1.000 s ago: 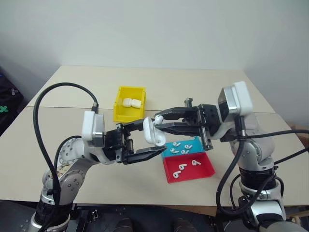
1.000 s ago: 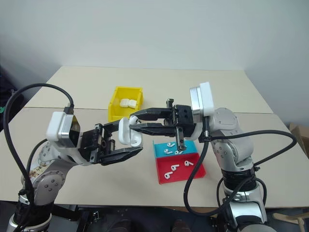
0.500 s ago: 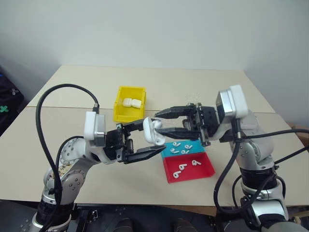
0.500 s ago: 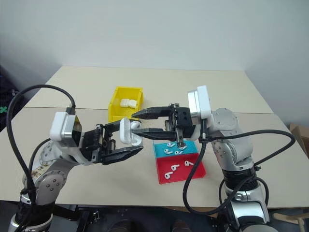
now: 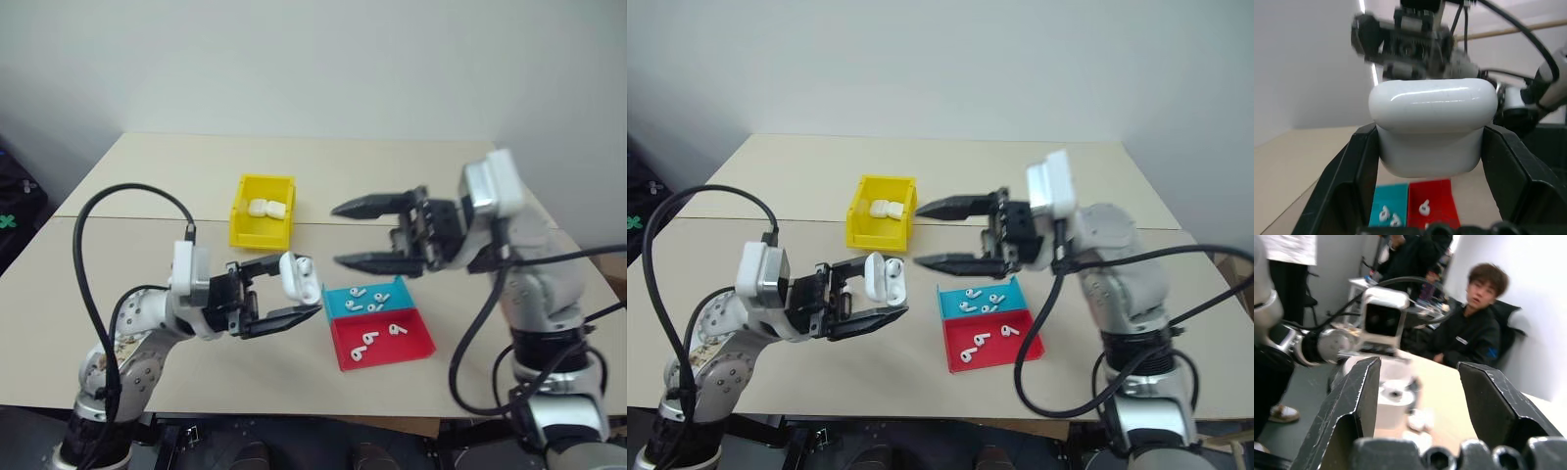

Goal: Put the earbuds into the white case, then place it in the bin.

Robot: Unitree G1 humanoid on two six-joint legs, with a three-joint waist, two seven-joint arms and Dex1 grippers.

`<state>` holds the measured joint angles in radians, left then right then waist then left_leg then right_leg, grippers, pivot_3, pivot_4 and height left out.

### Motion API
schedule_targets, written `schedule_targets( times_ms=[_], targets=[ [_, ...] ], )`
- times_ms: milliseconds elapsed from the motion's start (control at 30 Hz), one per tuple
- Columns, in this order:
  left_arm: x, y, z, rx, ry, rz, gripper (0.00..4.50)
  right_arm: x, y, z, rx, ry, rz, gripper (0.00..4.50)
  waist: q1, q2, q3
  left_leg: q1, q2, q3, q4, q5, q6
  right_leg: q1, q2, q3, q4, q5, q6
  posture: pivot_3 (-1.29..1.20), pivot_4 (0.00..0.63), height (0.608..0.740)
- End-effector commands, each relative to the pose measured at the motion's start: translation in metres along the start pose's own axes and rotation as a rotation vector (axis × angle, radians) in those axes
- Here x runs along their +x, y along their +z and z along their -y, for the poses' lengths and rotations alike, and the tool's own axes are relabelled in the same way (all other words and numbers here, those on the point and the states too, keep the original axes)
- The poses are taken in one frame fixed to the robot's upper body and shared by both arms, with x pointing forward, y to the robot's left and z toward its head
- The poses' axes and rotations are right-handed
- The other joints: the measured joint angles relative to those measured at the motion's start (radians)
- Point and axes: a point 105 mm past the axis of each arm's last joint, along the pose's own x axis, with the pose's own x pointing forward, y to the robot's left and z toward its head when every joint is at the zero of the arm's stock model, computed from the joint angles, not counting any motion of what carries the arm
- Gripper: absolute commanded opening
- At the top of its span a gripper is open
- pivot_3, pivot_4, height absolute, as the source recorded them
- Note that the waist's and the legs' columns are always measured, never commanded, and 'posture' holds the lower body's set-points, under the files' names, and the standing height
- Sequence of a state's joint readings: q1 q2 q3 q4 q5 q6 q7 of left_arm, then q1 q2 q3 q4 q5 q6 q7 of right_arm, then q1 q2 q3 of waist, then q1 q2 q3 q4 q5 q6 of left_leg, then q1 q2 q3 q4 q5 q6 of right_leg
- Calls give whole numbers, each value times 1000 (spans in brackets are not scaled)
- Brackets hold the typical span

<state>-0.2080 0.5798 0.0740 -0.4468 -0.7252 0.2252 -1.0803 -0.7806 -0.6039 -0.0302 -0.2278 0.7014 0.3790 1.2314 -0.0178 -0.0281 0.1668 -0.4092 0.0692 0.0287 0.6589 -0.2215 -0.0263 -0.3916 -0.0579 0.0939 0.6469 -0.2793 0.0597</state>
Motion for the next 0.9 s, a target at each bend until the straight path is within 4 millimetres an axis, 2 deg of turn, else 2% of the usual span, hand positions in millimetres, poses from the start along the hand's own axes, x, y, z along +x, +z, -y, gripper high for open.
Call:
schedule_targets(
  times_ms=[33,133,267,467,667,900],
  targets=[
    [-22,-10,4,60,14,-67,2818,-19,-19,18,-2,-60,-273,2997,-2,0,0,0,0,0,0,0,0,0,0,0,-1,0,0,0,150,740],
    [-36,-20,10,48,33,-121,2818,-34,-43,25,-1,-45,-502,2997,-2,0,0,-1,0,1,0,0,0,-2,0,1,-1,0,-1,0,150,740],
    [-45,-26,18,31,61,-153,2818,-43,-74,33,-34,11,-779,2997,-5,0,0,-5,0,2,0,0,0,-9,0,2,1,0,-1,0,150,740],
    [-43,-26,27,23,66,-153,2818,-48,-110,28,-145,217,-1061,2997,-1,0,0,-10,1,3,0,0,0,-14,0,2,1,0,-1,0,150,740],
    [-37,-23,28,29,67,-137,2818,-49,-128,21,-233,409,-1160,2997,2,1,0,-11,1,3,0,0,0,-14,-1,2,1,0,-1,0,150,740],
    [-32,-20,28,37,63,-123,2818,-48,-148,19,-328,526,-1162,2997,1,1,0,-11,1,3,0,0,0,-13,0,2,1,0,-1,0,150,740]
  ],
)
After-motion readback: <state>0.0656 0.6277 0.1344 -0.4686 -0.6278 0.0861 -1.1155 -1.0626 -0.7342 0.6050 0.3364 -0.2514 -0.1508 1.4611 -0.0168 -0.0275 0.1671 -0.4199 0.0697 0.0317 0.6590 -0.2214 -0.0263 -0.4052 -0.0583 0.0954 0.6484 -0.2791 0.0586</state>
